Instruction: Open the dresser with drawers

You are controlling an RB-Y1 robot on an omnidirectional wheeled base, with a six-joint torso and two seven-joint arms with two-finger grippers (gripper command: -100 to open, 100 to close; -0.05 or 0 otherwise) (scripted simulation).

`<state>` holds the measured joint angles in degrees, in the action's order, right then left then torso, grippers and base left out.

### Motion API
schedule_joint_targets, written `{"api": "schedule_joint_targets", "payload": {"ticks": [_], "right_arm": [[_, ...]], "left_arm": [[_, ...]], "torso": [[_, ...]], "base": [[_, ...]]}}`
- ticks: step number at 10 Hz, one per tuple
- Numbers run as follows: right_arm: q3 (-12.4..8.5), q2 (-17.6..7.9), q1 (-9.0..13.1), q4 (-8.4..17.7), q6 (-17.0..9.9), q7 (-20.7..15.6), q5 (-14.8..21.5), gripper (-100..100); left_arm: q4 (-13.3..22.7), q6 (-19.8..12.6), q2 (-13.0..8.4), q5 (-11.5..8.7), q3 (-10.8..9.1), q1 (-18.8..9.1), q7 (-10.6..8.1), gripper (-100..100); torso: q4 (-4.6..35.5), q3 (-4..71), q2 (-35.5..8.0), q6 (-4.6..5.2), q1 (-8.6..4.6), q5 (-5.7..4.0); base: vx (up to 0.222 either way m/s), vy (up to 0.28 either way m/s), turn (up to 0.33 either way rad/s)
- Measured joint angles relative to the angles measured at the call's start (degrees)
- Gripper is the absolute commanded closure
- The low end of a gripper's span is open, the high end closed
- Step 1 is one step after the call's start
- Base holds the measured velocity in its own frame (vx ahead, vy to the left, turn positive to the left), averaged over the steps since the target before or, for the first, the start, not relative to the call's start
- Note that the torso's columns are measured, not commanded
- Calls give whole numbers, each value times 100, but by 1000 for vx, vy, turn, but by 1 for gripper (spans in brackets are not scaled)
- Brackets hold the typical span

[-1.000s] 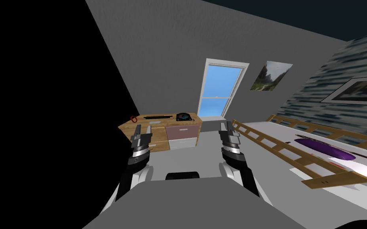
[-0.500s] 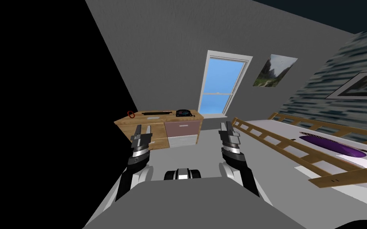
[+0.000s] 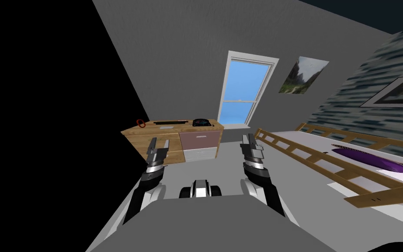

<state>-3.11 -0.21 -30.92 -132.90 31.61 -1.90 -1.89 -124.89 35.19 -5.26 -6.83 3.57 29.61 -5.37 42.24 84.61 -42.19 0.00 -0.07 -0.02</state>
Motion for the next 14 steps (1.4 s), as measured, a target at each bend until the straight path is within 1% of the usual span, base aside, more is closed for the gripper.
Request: {"api": "schedule_joint_targets", "payload": {"ticks": [2,4,6,7,8,9,10,11,12,14], "right_arm": [[0,0,0,0,0,0,0,0],[0,0,0,0,0,0,0,0],[0,0,0,0,0,0,0,0],[0,0,0,0,0,0,0,0],[0,0,0,0,0,0,0,0],[0,0,0,0,0,0,0,0],[0,0,0,0,0,0,0,0],[0,0,0,0,0,0,0,0],[0,0,0,0,0,0,0,0],[0,0,0,0,0,0,0,0]], "left_arm": [[207,-22,-200,-8,-24,-71,0,-100],[460,-26,-325,-2,-25,-138,10,-100],[779,-36,-378,16,-11,-255,42,-100],[883,-51,-409,12,-19,-265,45,-100],[1052,-67,-443,-3,-54,-343,33,-100],[1194,-46,-476,-12,-70,-344,17,-100],[1265,-50,-483,-10,-63,-319,17,-100],[1388,-63,-484,-7,-63,-351,25,-100],[1600,-35,-506,-15,-85,-428,18,-100],[1808,-66,-523,-20,-100,-479,19,-100]], "torso": [[3,-2,-7,0,3,1],[3,-2,-8,0,9,3],[4,-3,-8,0,4,1],[3,-1,-5,-1,2,0],[3,-2,-8,0,5,1],[4,-4,-10,-1,9,2],[5,-6,-14,0,13,3],[6,-7,-14,0,12,4],[5,-7,-14,0,8,2],[4,-3,-7,0,8,2]], "base": [[72,-55,-6],[78,-52,-6],[95,-68,-7],[95,-72,-3],[96,-67,-9],[88,-50,-5],[81,-47,-7],[72,-53,-6],[69,-52,-5],[87,-48,-5]]}}
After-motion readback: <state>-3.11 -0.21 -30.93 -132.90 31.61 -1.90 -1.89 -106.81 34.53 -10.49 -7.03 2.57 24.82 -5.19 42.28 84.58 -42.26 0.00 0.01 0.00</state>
